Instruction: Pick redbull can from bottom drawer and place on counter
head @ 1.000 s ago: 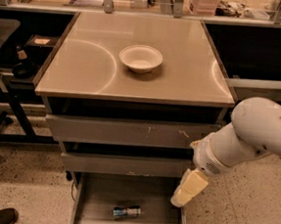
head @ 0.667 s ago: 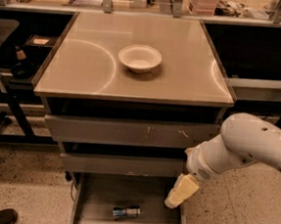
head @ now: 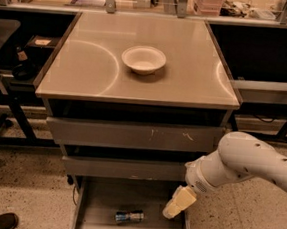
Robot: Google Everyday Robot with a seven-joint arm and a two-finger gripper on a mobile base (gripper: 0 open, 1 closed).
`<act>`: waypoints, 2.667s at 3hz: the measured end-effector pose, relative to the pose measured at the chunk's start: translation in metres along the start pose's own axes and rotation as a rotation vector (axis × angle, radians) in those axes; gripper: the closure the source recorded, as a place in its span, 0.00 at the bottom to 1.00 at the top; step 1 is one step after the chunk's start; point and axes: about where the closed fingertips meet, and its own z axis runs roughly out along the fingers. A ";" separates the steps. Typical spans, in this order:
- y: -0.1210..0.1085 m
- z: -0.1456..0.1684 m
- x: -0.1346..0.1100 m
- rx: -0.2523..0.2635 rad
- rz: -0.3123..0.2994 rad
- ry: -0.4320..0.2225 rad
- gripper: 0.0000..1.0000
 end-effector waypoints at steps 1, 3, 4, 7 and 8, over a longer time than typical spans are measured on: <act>0.002 0.035 0.016 -0.003 0.003 -0.026 0.00; -0.012 0.098 0.039 -0.001 -0.008 -0.081 0.00; -0.021 0.126 0.044 0.002 -0.025 -0.056 0.00; -0.040 0.210 0.060 -0.014 -0.044 -0.074 0.00; -0.039 0.245 0.055 -0.058 -0.075 -0.137 0.00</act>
Offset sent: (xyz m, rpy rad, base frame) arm 0.0042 0.0090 -0.1135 0.0722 -0.0720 -0.0085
